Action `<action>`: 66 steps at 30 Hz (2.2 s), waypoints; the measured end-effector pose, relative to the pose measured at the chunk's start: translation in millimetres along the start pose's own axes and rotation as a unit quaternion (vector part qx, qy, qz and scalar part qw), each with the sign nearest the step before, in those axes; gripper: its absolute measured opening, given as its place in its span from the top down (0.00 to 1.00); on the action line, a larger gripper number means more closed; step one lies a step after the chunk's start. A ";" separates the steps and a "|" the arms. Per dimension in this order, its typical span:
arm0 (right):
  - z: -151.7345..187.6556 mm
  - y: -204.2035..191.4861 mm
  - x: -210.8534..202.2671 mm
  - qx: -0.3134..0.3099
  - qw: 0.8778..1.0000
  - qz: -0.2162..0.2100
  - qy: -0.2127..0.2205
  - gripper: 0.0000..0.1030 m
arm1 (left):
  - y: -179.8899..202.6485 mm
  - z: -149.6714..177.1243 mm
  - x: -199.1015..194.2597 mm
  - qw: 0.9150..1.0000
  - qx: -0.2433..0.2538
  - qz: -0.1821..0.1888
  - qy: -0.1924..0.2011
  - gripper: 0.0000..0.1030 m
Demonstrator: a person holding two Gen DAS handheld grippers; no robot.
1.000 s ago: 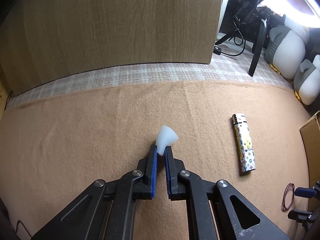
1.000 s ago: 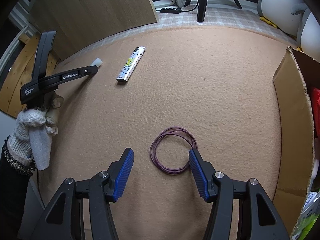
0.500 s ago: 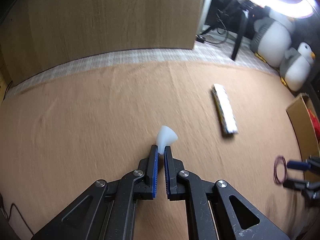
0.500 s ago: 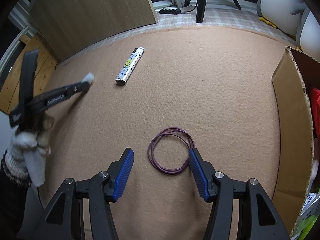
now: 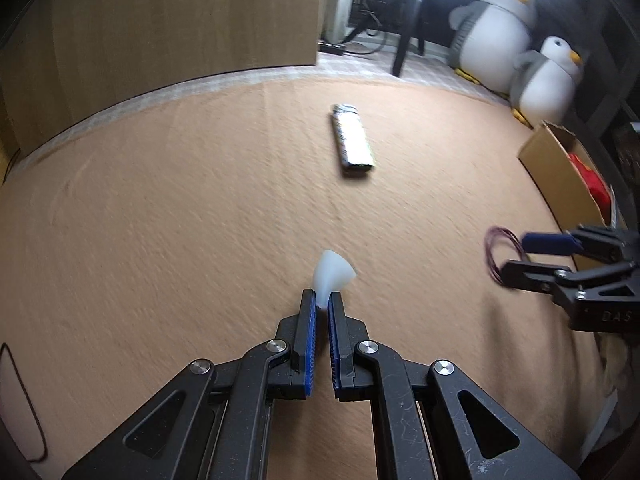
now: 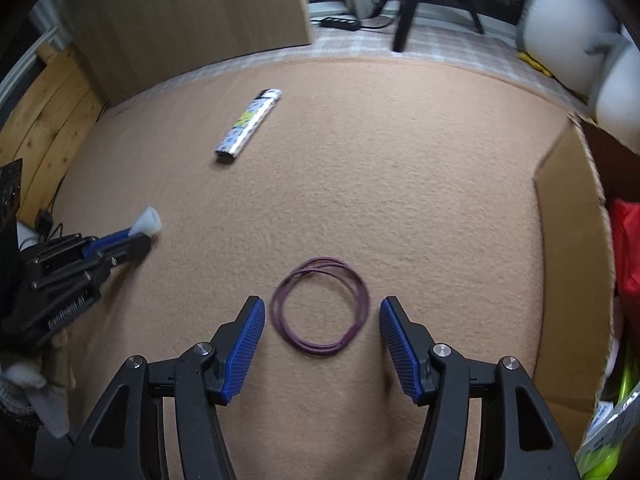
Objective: Organize objects
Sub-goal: 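Close the right tool on the purple rubber band and lift it, then carry the rubber band with the right tool while the left tool carries the white block toward the box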
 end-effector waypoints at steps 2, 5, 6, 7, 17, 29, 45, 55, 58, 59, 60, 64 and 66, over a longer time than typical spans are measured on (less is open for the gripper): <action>-0.8 -7.5 3.0 -0.017 1.000 0.001 -0.007 0.45 | 6.1 4.0 0.0 1.000 0.002 0.004 -0.002 0.94; -1.7 -15.4 6.9 -0.036 0.999 0.032 -0.011 0.45 | 12.0 7.9 -1.7 1.000 0.003 0.007 -0.003 0.94; -2.3 -17.1 7.7 -0.041 0.998 0.040 -0.014 0.45 | 12.7 8.5 -3.0 1.000 0.001 0.009 -0.002 0.94; -2.2 -17.9 8.7 -0.043 0.998 0.045 -0.015 0.45 | 13.7 5.8 -2.1 1.000 0.001 0.012 -0.001 0.94; -2.4 -13.6 5.3 -0.054 0.995 0.081 -0.018 0.81 | 15.5 6.3 -7.7 1.000 -0.005 0.014 0.003 0.94; 1.1 -11.6 -4.6 -0.028 0.998 0.053 0.002 0.96 | 25.8 1.9 -12.8 1.000 -0.003 0.016 0.009 0.94; 18.7 15.2 -76.7 0.008 0.997 0.030 0.072 0.96 | 93.7 -29.4 -47.2 0.997 0.050 0.041 0.043 0.94; 48.7 71.4 -132.3 0.064 0.990 0.044 0.116 0.96 | 176.4 -50.3 -58.9 0.991 0.105 0.065 0.057 0.94; 58.9 91.0 -143.8 0.082 0.988 0.051 0.123 0.96 | 204.3 -55.4 -58.3 0.988 0.121 0.073 0.060 0.94; 62.4 97.2 -147.0 0.088 0.987 0.053 0.125 0.96 | 213.7 -56.9 -57.6 0.987 0.126 0.075 0.061 0.94; 65.5 104.2 -149.5 0.094 0.986 0.055 0.127 0.96 | 223.0 -58.6 -56.6 0.987 0.130 0.077 0.061 0.94; 78.4 128.0 -155.0 0.119 0.983 0.060 0.131 0.96 | 258.0 -65.5 -51.6 0.984 0.148 0.082 0.061 0.94; 85.2 136.1 -156.2 0.127 0.981 0.060 0.131 0.96 | 270.2 -69.2 -48.7 0.982 0.155 0.084 0.060 0.94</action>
Point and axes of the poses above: each gripper's, at about its wrist camera, not at the fingertips, and x roughly the way its jaws point, y to its right, z to its underside, the point moved 5 cm from there along x, roughly the way its jaws point, and after that the axes turned 12 degrees about -y, right-handed, at the moved point
